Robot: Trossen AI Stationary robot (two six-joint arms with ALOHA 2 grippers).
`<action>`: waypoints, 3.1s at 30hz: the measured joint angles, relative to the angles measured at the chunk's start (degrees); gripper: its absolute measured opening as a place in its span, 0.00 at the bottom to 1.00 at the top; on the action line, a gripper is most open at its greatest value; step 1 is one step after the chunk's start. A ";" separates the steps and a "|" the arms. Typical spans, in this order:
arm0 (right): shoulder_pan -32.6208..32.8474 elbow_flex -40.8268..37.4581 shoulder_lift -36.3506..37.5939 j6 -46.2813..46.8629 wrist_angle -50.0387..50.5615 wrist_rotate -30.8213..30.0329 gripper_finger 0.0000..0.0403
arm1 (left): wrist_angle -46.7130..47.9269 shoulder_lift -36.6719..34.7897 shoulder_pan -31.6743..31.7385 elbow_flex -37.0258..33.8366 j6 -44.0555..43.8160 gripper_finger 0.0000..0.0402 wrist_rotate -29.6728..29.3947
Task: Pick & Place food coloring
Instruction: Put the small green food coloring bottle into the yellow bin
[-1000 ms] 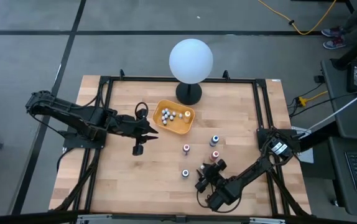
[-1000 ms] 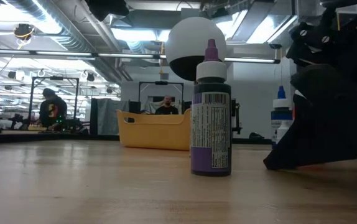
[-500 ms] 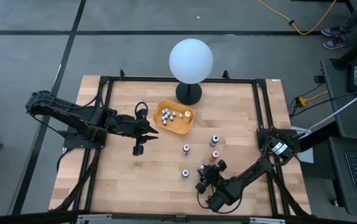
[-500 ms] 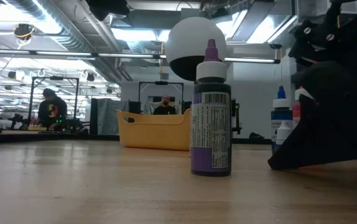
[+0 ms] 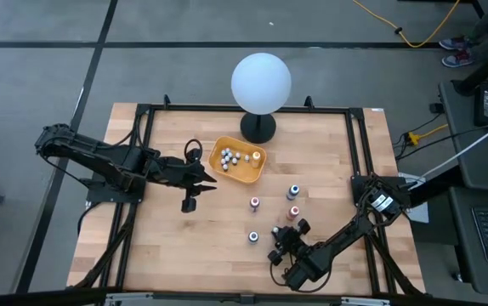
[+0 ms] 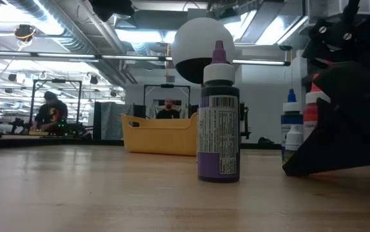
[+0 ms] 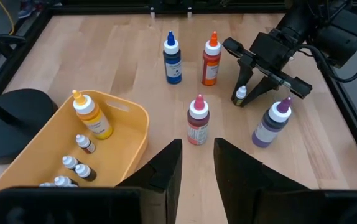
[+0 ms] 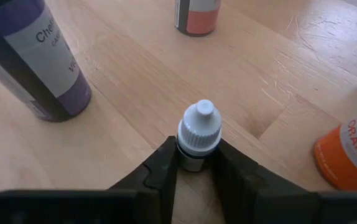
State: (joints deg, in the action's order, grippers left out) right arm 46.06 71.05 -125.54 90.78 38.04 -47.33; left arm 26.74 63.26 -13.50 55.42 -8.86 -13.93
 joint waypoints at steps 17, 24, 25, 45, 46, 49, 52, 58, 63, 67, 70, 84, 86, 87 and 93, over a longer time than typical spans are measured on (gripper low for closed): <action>0.92 20.64 -0.74 -9.35 27.42 8.52 0.24 | -0.92 0.00 0.24 0.00 -0.20 0.22 -0.48; 2.40 34.75 -0.58 -10.44 44.24 7.52 0.24 | -1.70 0.00 1.83 0.02 -2.60 0.22 1.86; 2.48 36.82 -0.57 -10.37 46.84 7.46 0.24 | -1.70 0.00 2.11 0.04 -2.58 0.22 3.03; -11.90 47.78 21.27 -45.83 45.21 15.01 0.21 | 18.93 0.00 5.09 21.09 16.32 0.22 8.39; -14.09 47.79 22.13 -49.98 43.94 16.97 0.21 | 20.59 0.00 5.29 22.17 17.25 0.22 8.97; -20.47 47.80 23.28 -60.52 39.92 21.92 0.21 | 25.74 0.56 6.31 25.70 19.15 0.22 10.36; -26.48 47.78 23.11 -70.61 35.70 28.01 0.21 | 31.28 2.50 8.05 30.31 21.33 0.22 10.65; -35.30 47.74 21.65 -85.36 26.59 32.94 0.21 | 41.27 10.55 11.79 42.21 23.80 0.25 9.75; -40.90 47.78 21.26 -94.56 22.47 39.42 0.21 | 42.87 17.09 13.23 51.38 24.59 0.36 11.44; -44.23 47.76 20.94 -99.88 20.69 42.40 0.21 | 43.29 22.27 14.31 56.59 23.11 0.46 11.73; -45.76 47.76 20.96 -103.25 18.94 43.14 0.21 | 43.34 25.45 14.51 58.67 23.02 0.51 11.57; -48.54 47.76 20.97 -109.09 19.12 48.61 0.21 | 37.66 30.46 14.51 59.08 21.57 0.47 1.97; -48.54 47.76 20.98 -109.40 19.15 48.63 0.21 | 36.60 30.26 14.47 59.12 21.55 0.46 2.09; -48.55 47.74 20.98 -109.45 19.17 48.62 0.21 | 36.75 30.22 14.34 59.12 21.47 0.45 2.44; -48.93 47.74 20.98 -109.49 19.19 48.62 0.21 | 37.25 30.23 13.06 59.12 20.59 0.36 3.58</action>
State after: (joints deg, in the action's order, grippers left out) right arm -2.86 118.78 -104.55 -18.71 57.23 1.29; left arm 63.99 93.49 -0.44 114.54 11.73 -10.35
